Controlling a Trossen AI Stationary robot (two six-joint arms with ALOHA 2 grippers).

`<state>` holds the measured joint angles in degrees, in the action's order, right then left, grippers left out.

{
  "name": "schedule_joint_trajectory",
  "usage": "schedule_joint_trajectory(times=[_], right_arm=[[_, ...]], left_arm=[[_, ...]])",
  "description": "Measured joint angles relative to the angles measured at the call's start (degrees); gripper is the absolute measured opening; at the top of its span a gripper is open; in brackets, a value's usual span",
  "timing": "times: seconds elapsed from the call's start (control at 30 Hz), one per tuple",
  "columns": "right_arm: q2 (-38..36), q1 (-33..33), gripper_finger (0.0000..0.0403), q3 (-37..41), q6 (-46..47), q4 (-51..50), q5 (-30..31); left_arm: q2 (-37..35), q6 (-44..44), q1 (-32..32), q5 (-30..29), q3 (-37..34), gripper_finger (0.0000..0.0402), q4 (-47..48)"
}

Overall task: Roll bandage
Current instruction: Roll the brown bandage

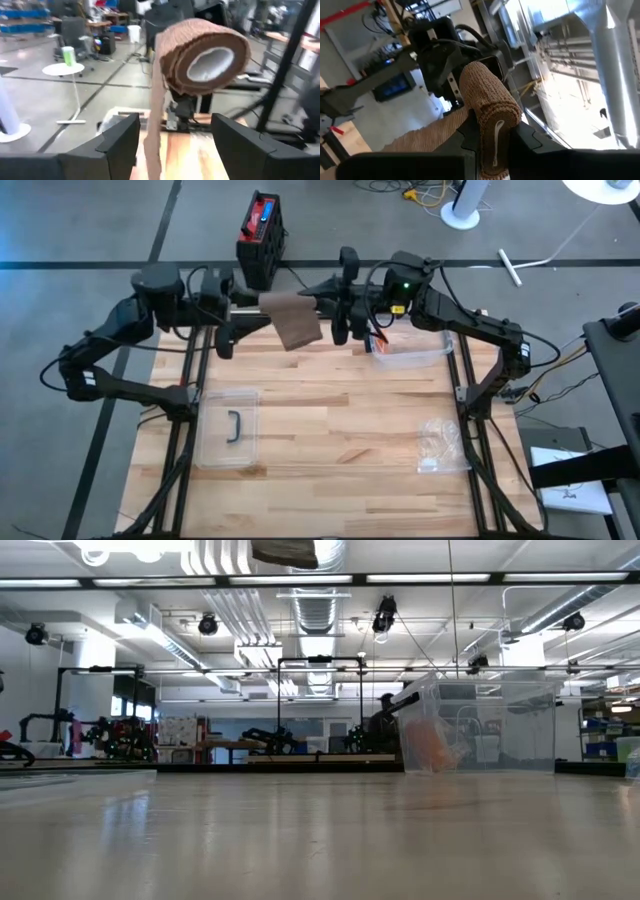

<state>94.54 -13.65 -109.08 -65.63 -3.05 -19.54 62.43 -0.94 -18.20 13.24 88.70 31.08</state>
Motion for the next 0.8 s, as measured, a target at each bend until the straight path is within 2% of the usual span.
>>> schedule_joint_trajectory(times=[0.17, 0.53, 0.8], right_arm=[[-0.2, 0.0, 0.0048, 0.0, -3.9, -0.9, -4.1], [-0.4, 0.0, 0.0048, 0.0, -20.3, -4.2, -11.3], [-0.1, 0.0, 0.0048, 0.0, -30.4, -5.1, -12.6]], left_arm=[[0.0, 1.8, 0.0, 7.2, 2.4, 0.0251, 6.4], [0.3, -2.1, -0.1, 6.8, 5.4, 0.0284, 5.8], [0.7, -11.6, -0.1, 6.9, 5.5, 0.0284, 4.0]])
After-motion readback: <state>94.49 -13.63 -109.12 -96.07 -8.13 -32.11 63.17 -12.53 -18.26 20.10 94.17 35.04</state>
